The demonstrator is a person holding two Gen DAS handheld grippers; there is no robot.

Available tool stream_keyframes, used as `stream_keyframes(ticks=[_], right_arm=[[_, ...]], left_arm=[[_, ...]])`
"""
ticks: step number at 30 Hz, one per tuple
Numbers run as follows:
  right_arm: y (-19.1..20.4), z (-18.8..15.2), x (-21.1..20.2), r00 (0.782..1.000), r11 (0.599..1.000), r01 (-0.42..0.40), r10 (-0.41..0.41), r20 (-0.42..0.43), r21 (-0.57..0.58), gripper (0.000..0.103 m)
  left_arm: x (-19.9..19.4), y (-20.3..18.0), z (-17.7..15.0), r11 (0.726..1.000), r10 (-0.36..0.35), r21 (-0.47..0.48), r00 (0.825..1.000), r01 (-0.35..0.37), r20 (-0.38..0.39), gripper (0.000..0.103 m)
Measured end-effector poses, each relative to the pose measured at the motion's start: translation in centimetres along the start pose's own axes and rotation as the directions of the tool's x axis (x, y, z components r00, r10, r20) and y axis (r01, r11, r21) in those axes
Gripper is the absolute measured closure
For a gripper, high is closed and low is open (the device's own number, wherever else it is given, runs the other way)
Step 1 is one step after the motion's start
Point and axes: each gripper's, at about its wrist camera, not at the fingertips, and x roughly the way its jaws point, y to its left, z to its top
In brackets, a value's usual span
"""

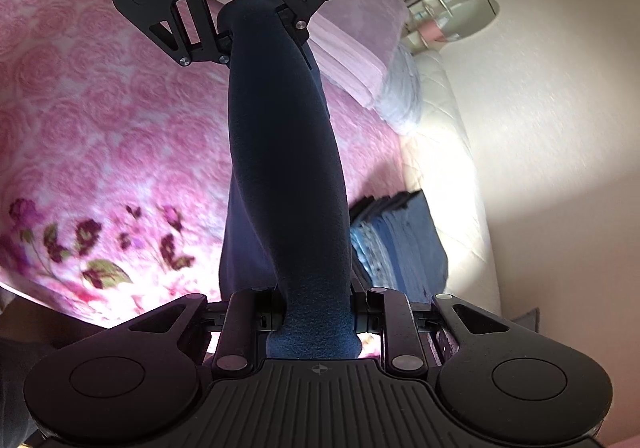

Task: Fold clothes
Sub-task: 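Carry the lifted vest with both grippers toward the stack of folded clothes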

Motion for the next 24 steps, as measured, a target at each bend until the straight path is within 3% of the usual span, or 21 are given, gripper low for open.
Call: stream_keyframes(ticks=[7,16,20,24], right_arm=[[-5.5,-6.0,1.9,1.000,0.999,0.030,-0.030,0.000,0.012,0.080],[-16.2,-15.2,6.5,0.999,0.999,0.033,-0.033,0.039,0.001,0.080],[-20.0,-18.0,8.4,0.997,0.999,0.034,-0.032,0.076,-0.026,0.080],[-22.6,-19.2,10.4,0.995,0.999,0.026,-0.022,0.102,-0.035,0.080]], left_arm=[[6.4,3.0,5.9,0.999,0.012,0.034,1.000,-0.013,0.018,0.074],[15.9,8.5,14.4,1.000,0.028,0.014,0.999,-0.028,-0.029,0.074],[19.2,10.2,16.4,0.999,0.039,-0.016,0.997,-0.040,-0.068,0.074],[21.1,11.5,16.2,0.999,0.035,-0.026,0.994,-0.038,-0.099,0.074]])
